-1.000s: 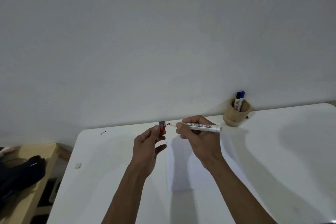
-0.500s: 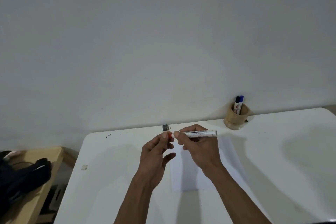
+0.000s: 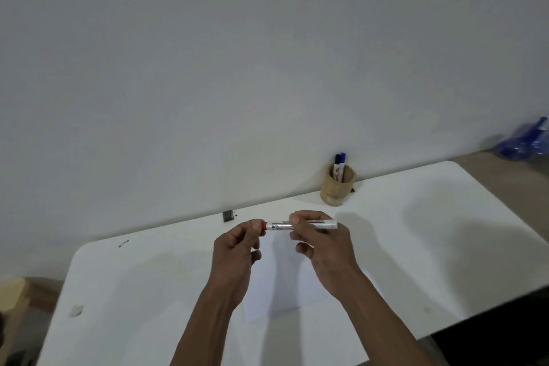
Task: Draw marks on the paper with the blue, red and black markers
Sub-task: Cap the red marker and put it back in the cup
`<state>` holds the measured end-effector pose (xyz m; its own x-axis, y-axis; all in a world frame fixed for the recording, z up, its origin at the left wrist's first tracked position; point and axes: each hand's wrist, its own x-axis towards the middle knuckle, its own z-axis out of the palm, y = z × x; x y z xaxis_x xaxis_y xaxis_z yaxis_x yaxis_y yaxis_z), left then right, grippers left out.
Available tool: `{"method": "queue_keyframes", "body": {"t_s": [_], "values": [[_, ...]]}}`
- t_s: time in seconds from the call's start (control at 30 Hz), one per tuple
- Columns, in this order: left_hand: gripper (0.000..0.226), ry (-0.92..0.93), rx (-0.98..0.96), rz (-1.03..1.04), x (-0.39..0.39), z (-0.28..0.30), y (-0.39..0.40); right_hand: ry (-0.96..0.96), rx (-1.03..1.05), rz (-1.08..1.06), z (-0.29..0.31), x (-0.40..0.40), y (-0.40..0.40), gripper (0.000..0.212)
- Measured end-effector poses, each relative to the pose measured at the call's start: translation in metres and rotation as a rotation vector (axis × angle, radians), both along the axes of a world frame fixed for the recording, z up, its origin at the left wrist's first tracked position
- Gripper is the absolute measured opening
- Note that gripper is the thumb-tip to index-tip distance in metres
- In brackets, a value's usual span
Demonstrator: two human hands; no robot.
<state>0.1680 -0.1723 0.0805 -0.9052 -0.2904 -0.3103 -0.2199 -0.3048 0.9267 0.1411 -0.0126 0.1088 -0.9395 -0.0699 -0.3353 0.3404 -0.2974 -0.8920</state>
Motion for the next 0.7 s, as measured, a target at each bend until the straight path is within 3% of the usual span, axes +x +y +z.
{"method": "queue_keyframes", "body": {"t_s": [0.07,0.17,0.3,0.43,0.57,0.7], "values": [[0.016,0.016,0.006,-0.004,-0.011,0.004,0.008,0.046,0.107,-0.036,0.005,-0.01,0.027,0.016],[0.013,0.057,-0.013,-0.037,-0.033,0.014,0.026,0.217,0.475,0.082,0.009,-0.028,0.063,0.015],[0.011,0.145,-0.206,-0.105,-0.067,0.028,0.06,0.441,0.811,0.273,0.004,-0.051,0.085,0.021],[0.011,0.196,-0.409,-0.174,-0.1,0.037,0.096,0.521,0.939,0.332,-0.009,-0.074,0.103,0.017],[0.02,0.101,-0.395,-0.157,-0.128,0.025,0.122,0.59,0.914,0.153,-0.02,-0.107,0.128,0.011],[0.036,-0.059,-0.492,-0.097,-0.147,-0.004,0.138,0.557,0.806,-0.013,-0.02,-0.151,0.151,0.031]]}}
